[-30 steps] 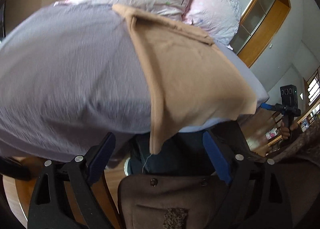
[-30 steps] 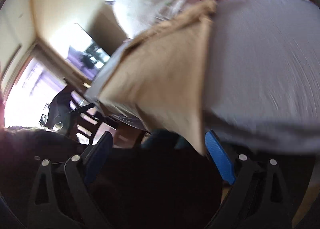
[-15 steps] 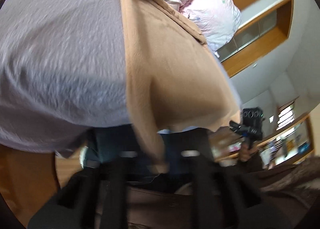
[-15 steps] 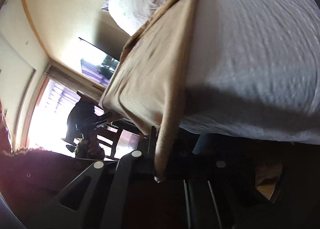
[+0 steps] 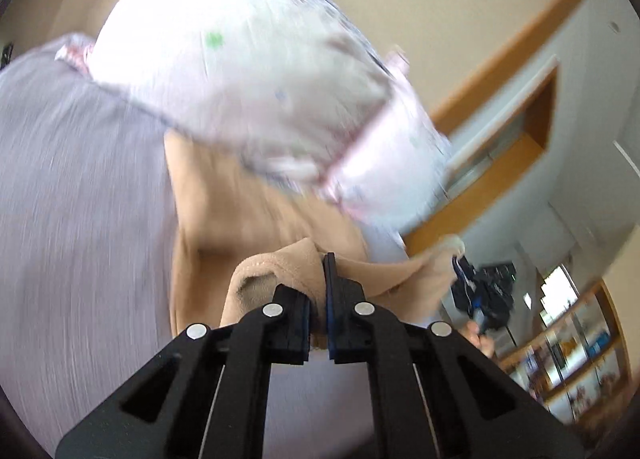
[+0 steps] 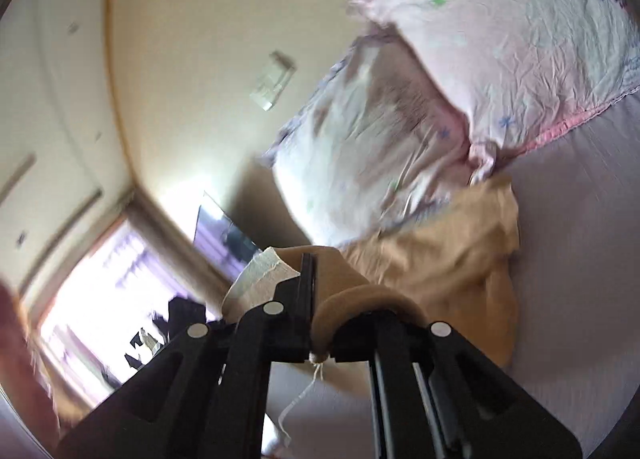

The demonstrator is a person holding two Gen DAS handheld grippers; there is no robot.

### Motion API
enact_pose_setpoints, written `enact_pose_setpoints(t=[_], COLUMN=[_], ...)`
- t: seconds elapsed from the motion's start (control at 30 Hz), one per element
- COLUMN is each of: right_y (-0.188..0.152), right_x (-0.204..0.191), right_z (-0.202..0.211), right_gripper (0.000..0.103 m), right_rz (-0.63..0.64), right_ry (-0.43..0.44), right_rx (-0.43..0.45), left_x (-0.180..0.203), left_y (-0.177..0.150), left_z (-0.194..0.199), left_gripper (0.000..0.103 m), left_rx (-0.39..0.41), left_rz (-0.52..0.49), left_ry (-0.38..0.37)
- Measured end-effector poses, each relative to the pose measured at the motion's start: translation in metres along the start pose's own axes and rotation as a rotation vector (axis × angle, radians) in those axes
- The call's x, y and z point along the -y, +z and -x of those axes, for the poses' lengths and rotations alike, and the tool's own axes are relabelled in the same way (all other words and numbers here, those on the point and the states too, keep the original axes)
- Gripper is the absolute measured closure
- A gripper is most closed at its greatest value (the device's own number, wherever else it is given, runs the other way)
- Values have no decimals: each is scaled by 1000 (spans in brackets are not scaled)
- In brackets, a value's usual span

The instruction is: Fold small clothes

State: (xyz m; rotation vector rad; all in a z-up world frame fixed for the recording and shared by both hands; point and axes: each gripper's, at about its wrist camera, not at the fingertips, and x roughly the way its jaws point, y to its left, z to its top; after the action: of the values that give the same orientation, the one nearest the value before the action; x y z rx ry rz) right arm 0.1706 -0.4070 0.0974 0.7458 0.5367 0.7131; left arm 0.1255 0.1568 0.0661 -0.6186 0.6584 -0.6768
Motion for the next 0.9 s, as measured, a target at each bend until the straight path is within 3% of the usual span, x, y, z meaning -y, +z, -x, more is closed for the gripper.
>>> enact_pose_setpoints(t=[0.13,0.23,0.4,0.43,0.47,0.5,0.57,0.6,0.63,0.7,0.73,0.8,0.87,0.9], right_y=[39,41,44,44,44,45,47,47,48,46,44,34,23,18], right_x=[55,100,135,140,144,146,144,142,136,118,109,101,106,111], right_z=[-80,-110,-132,-136,-137,-136,-131,-127,-121,-113,-112,-116,-128,-134], right_gripper=[97,97,95,84,54,41,38,38,37,37,37,33,24,25], right_rz=[-89,-163,-276,-297,-306,-307,-297,-299,-292,-237,-207,-186,-179,-158], right_ry=[-173,-268,-385,-412,-450,-464,-463,-459,-435,-402,-388,-360,-447,-495], right_rx=[-43,-81,-108,-119,-115,-98,-58,-48,-36,-43,-65,-146,-240,-281], left_x=[-41,-78,-114,-116,-120,-122,-127,-127,-126,-113,-106,-96,-92,-91], left_y=[53,69,78,78,79,79,84,85,90,93,93,91,82,75], left_z=[-78,-127,-150,-150,-149,-147,-141,-134,-128,-109,-100,-92,-88,-88], left_gripper=[98,98,98,98,98,97,95,82,52,8,7,7,7,7], left_rx=[-18,-75,-98,-98,-94,-83,-40,-11,15,87,107,64,-8,-46], left_rz=[95,139,281,300,337,368,425,441,442,383,347,299,280,270], left_ry=[133,249,236,227,201,177,107,83,81,136,163,196,241,254])
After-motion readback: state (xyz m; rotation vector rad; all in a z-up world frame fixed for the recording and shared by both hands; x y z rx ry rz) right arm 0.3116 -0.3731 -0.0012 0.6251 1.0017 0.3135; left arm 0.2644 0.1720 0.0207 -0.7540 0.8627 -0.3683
